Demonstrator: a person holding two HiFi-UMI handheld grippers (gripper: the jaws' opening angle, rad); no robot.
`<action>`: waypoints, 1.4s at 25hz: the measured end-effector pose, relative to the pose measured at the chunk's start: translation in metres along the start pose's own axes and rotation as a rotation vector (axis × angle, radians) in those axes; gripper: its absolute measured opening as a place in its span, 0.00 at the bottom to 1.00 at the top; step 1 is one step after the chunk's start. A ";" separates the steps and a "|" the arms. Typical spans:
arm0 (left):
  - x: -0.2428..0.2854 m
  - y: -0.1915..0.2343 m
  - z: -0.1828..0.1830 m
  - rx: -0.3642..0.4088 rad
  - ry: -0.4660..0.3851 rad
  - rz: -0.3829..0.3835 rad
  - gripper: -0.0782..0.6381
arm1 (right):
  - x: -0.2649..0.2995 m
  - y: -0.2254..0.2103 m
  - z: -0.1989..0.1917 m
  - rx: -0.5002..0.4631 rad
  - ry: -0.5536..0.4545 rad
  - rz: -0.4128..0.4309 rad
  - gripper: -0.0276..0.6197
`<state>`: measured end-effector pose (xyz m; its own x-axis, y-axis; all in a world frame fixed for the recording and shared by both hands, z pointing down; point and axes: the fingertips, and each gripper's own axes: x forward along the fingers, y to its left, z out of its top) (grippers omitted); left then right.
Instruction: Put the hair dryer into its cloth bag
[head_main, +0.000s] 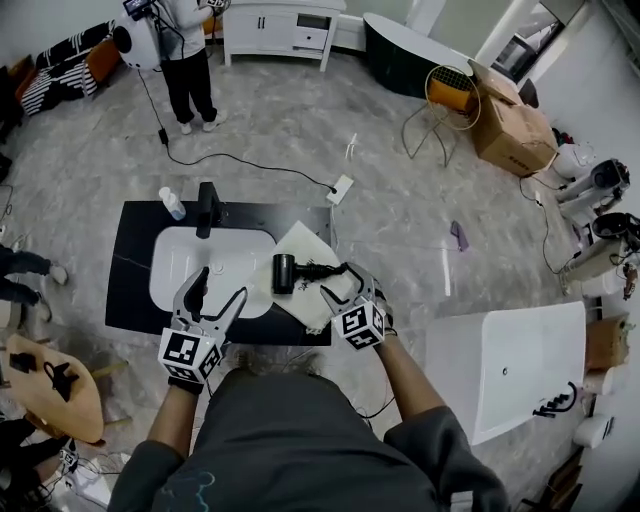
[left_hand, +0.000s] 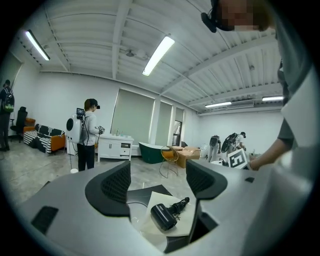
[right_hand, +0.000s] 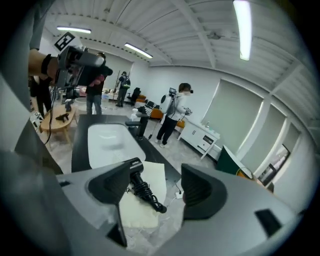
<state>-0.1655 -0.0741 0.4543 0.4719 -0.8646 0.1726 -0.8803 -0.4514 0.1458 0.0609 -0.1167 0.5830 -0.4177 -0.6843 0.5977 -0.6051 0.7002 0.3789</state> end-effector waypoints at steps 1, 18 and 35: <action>-0.002 0.002 -0.002 -0.003 0.004 0.012 0.59 | 0.010 0.004 -0.004 -0.031 0.018 0.028 0.54; -0.030 0.026 -0.026 -0.024 0.063 0.159 0.59 | 0.131 0.050 -0.081 -0.430 0.267 0.358 0.49; -0.037 0.045 -0.045 -0.029 0.141 0.243 0.59 | 0.180 0.075 -0.126 -0.529 0.417 0.584 0.48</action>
<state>-0.2206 -0.0525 0.4987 0.2510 -0.9065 0.3395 -0.9677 -0.2263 0.1113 0.0254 -0.1621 0.8078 -0.2183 -0.1314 0.9670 0.0627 0.9870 0.1483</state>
